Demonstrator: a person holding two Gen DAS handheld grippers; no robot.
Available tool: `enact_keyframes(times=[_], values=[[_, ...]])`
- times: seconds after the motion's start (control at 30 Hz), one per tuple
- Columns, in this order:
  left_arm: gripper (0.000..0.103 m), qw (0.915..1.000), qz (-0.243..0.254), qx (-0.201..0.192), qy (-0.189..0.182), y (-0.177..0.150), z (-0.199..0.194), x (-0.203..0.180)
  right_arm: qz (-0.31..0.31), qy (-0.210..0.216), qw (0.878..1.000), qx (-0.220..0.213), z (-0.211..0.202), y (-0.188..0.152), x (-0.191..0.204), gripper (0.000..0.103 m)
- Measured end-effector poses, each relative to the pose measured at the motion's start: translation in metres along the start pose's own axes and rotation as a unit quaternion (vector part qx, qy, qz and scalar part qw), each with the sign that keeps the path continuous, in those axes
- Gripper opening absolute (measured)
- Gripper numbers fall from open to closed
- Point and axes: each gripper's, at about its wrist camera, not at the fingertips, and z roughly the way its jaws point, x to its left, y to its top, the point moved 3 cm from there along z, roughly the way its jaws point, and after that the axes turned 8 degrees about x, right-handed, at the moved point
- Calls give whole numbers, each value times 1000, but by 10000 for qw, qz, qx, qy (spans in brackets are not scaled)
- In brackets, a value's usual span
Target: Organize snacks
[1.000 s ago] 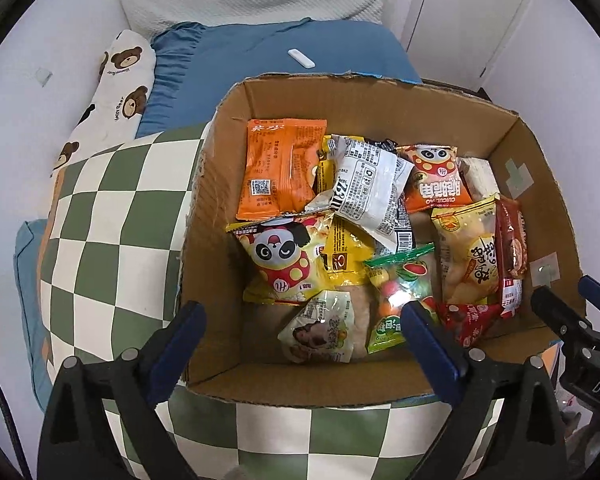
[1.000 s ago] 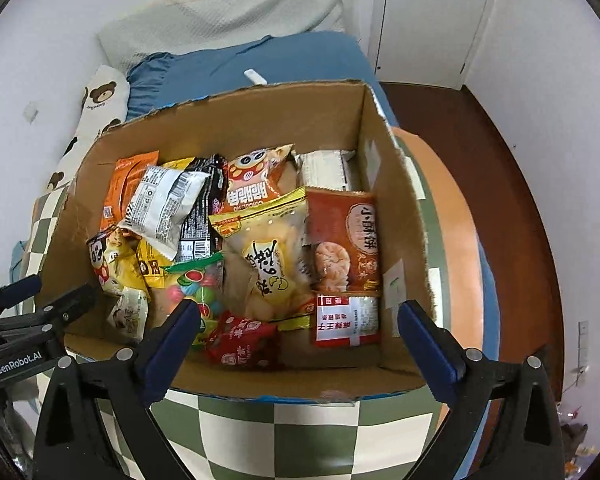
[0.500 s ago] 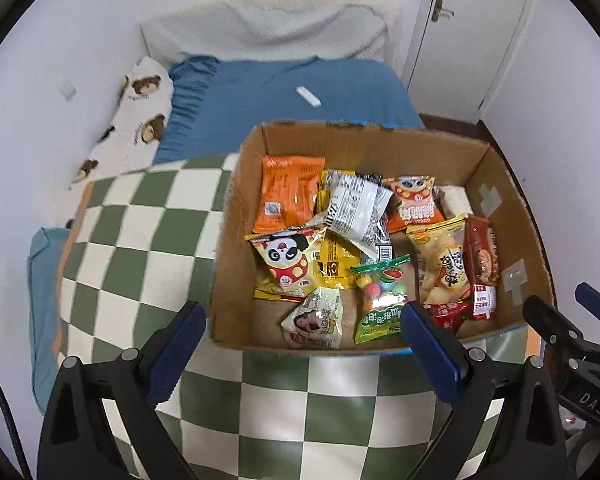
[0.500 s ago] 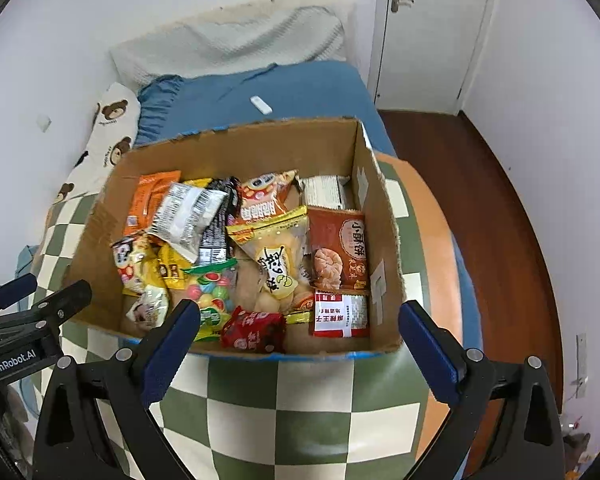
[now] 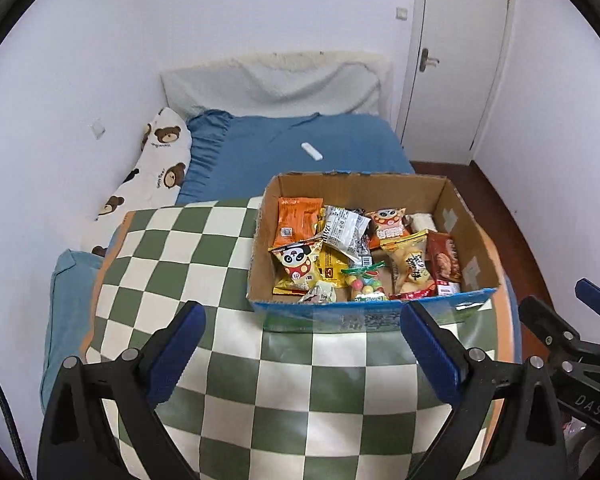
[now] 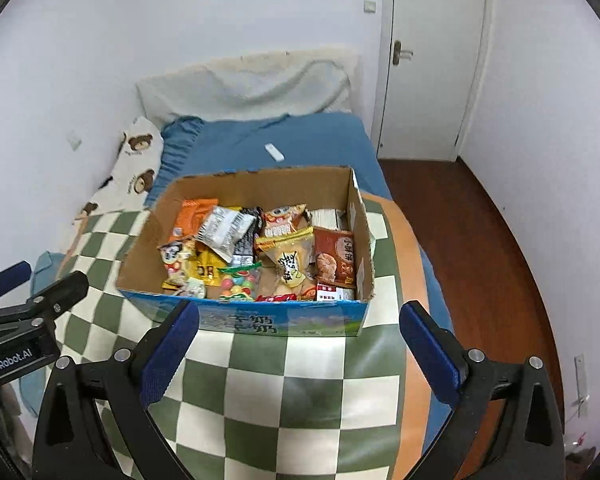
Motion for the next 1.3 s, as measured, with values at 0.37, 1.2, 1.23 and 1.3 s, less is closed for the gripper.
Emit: enact_keyframes(times=[0.37,1.2,1.23,1.3], values=[[100,9991,-42,-423,-70,-40,-74,7,-120,159,9974,-691,-103,-38,14,103],[102,9971,-76,-735,182,-31,-76,5,-127,250,9947,-992,-116,-33,10,103],[102,9974,-87,-698,183,-29,-70,5,-115,248,9947,-994,-110,-30,10,103],[102,9979,-93,-606,217,-23,-58,5,-81,225,9950,-969,-97,-24,8,103]])
